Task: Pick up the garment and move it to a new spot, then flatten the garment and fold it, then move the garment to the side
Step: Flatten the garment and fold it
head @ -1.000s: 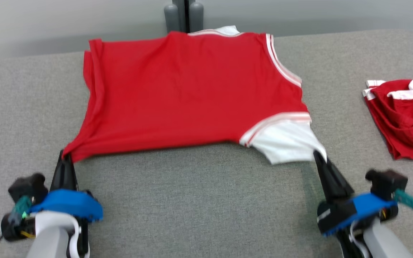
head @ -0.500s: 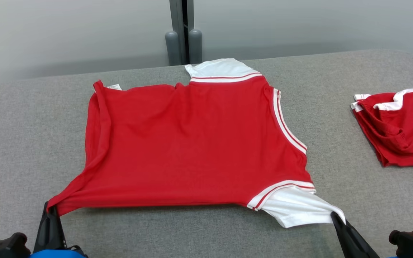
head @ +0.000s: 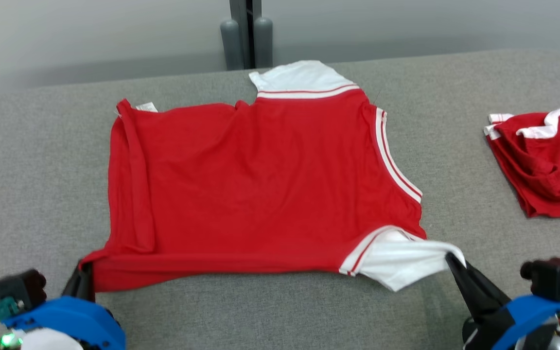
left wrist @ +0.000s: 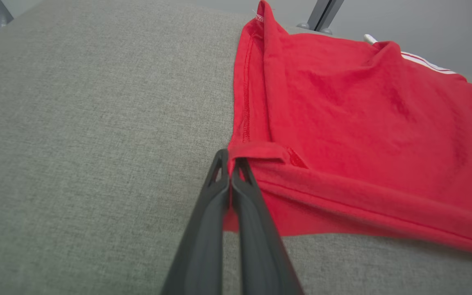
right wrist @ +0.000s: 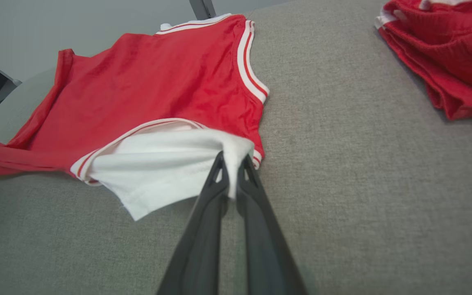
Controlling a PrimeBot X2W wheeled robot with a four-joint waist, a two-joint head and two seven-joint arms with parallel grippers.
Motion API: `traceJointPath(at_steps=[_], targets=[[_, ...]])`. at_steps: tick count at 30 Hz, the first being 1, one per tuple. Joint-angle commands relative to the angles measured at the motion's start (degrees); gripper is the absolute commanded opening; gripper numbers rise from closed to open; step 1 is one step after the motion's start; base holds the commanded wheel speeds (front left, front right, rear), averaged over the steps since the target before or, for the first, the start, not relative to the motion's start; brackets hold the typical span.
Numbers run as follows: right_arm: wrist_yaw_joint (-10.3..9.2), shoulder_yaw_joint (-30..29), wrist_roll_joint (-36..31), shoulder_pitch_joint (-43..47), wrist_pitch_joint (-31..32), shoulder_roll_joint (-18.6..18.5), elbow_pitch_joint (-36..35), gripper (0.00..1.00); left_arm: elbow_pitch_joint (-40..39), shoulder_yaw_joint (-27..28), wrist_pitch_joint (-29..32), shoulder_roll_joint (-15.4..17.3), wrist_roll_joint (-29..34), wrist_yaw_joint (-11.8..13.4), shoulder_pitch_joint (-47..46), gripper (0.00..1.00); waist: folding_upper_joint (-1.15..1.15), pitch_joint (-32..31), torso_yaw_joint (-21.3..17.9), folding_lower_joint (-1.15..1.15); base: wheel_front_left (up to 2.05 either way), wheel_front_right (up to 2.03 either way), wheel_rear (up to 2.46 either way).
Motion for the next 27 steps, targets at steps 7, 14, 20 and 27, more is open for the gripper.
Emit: traceJointPath(at_steps=[7,14,20,27], targets=[[-0.02,2.7,2.6,-12.0,2.2,-4.3,6.8,0.0,3.0,-0.5,6.0,2.7,-1.2,-1.5,-8.1,0.0,0.0,4.4,0.4,-0.01,0.0,0.0,0.0],[-0.02,6.5,6.8,-22.7,-1.1,-7.7,15.5,0.29,6.0,-2.7,7.6,3.3,-1.2,-4.1,-13.8,0.45,0.0,7.0,1.1,-0.01,0.0,0.0,0.0],[-0.02,8.2,8.3,-27.0,-10.2,-8.3,20.6,1.0,8.2,-4.0,1.8,1.8,0.2,-5.8,-17.2,1.0,0.0,7.7,1.6,-0.01,0.0,0.0,0.0],[-0.02,8.1,3.1,-27.7,-25.4,-7.9,23.7,1.0,9.4,-4.7,-12.0,-0.5,3.7,-7.0,-17.9,1.0,0.0,7.5,1.4,-0.01,0.0,0.0,0.0]])
